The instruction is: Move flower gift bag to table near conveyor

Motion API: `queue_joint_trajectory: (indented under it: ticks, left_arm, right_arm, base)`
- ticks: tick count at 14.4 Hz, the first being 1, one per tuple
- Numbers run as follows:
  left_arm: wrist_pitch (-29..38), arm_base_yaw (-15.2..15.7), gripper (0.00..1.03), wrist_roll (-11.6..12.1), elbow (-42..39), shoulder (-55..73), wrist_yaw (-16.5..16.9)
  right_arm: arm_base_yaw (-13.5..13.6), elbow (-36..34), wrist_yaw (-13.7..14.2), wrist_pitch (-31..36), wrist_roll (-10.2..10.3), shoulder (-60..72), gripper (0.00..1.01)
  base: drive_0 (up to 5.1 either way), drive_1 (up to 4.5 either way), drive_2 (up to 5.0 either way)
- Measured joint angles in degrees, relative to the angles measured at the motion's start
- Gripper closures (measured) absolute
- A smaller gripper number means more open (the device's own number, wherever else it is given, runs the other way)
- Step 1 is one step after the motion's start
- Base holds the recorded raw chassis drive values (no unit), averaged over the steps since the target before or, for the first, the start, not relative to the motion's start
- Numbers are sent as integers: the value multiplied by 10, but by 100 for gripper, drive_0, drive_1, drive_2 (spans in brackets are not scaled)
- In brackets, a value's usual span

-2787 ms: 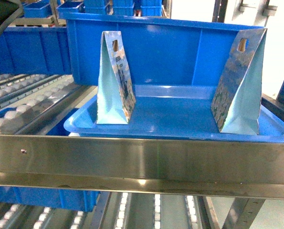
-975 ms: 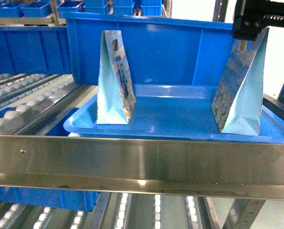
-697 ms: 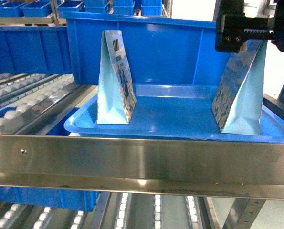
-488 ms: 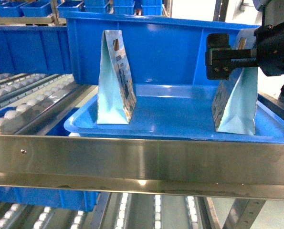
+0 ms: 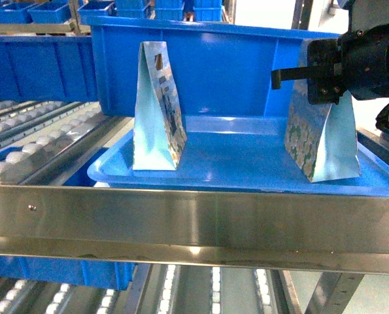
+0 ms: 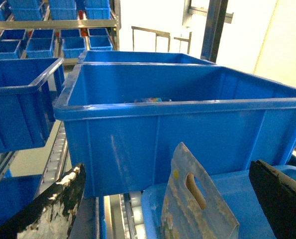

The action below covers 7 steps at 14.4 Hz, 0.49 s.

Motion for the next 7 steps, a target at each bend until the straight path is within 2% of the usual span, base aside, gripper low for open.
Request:
queue_joint_trajectory:
  ticks: [1,2,7]
  left_arm:
    - [0,0,5,0,0,0,0]
    - [0,0,5,0,0,0,0]
    - [0,0,5,0,0,0,0]
  right_arm:
    - [1,-6,0,3,-6,-3,96]
    - [3,-9,-1,4,-8,-6,99]
    - [-2,-63,-7,47,-11,-63,99]
  base:
    - [0,0,0]
    - [0,0,0]
    - [0,0,0]
